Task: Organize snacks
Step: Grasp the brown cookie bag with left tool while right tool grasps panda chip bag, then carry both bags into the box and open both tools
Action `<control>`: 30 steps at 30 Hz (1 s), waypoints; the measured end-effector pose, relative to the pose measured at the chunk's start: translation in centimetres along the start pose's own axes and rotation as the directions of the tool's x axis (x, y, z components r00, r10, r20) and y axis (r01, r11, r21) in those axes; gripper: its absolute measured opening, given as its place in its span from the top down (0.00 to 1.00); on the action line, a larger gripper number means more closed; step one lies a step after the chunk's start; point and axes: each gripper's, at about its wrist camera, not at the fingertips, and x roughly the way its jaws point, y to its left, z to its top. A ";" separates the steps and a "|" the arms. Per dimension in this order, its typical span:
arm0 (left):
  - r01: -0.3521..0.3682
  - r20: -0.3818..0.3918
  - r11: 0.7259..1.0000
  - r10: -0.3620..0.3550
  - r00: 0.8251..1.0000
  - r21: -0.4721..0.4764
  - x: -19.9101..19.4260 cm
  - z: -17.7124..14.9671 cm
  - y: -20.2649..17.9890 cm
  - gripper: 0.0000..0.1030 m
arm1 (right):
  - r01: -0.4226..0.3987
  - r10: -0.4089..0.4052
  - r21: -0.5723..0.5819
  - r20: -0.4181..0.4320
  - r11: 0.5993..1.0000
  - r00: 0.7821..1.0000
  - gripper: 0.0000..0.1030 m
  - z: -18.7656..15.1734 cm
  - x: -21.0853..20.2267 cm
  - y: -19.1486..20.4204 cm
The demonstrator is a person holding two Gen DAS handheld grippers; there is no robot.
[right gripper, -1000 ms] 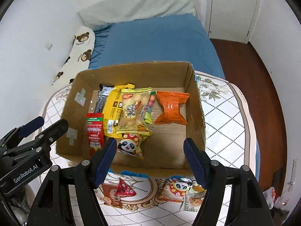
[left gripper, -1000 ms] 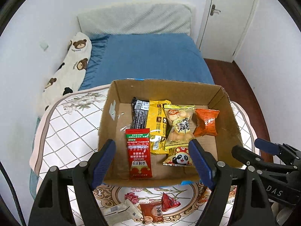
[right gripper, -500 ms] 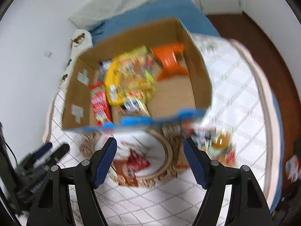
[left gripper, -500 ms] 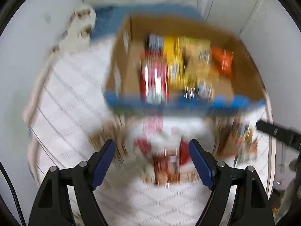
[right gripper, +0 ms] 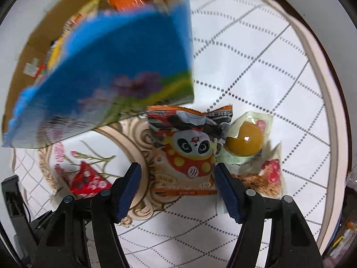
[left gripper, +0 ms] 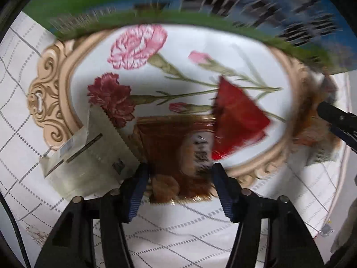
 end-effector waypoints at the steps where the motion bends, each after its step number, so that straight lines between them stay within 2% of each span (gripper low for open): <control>1: 0.006 -0.005 1.000 -0.006 1.000 -0.011 0.5 0.2 0.2 0.45 | 0.007 -0.007 0.004 -0.007 1.000 1.000 0.31 0.1 0.6 -0.2; 6: 0.019 0.030 0.999 -0.018 0.999 -0.035 0.8 1.2 0.1 0.45 | 0.027 -0.027 0.003 -0.019 1.000 0.999 0.32 1.0 2.9 -0.3; 7: 0.020 0.038 0.999 -0.019 0.999 -0.034 0.7 1.2 0.1 0.46 | 0.029 -0.029 0.004 -0.019 1.000 0.999 0.38 1.0 3.1 -0.3; 8: 0.018 0.050 0.999 -0.016 0.999 -0.029 0.5 1.1 0.0 0.48 | 0.030 -0.030 0.000 -0.013 1.000 0.999 0.39 1.0 3.2 -0.3; 11: 0.015 0.078 1.000 -0.014 0.997 -0.017 -0.3 0.0 0.0 0.49 | 0.041 -0.042 -0.046 -0.020 0.998 0.999 0.42 0.6 3.0 0.8; 14: 0.019 0.074 1.000 -0.019 0.997 0.001 -0.9 -2.1 -0.2 0.49 | 0.025 -0.030 -0.094 -0.054 0.995 0.998 0.42 -1.2 2.9 1.7; 19: 0.038 0.014 0.999 -0.038 0.999 0.035 -0.4 -6.0 -1.3 0.49 | -0.007 -0.020 -0.174 -0.151 0.985 0.988 0.42 -5.6 3.5 2.4; 21: 0.048 -0.016 0.998 -0.047 0.999 0.040 0.7 -6.6 -1.8 0.48 | -0.017 -0.025 -0.203 -0.199 0.979 0.980 0.42 -7.4 4.3 2.7; 24: 0.076 -0.113 0.997 -0.073 0.991 0.020 3.5 -6.4 -2.2 0.42 | -0.012 -0.049 -0.230 -0.256 0.973 0.965 0.40 -9.1 6.1 2.9; 27: 0.095 -0.123 0.995 -0.093 0.988 0.008 4.5 -6.0 -2.3 0.41 | -0.020 -0.038 -0.200 -0.284 0.980 0.958 0.29 -9.0 7.4 2.5; 30: 0.086 -0.112 0.996 -0.083 0.990 0.018 4.3 -6.2 -2.0 0.43 | -0.029 -0.019 -0.171 -0.271 0.985 0.962 0.29 -7.8 7.1 0.8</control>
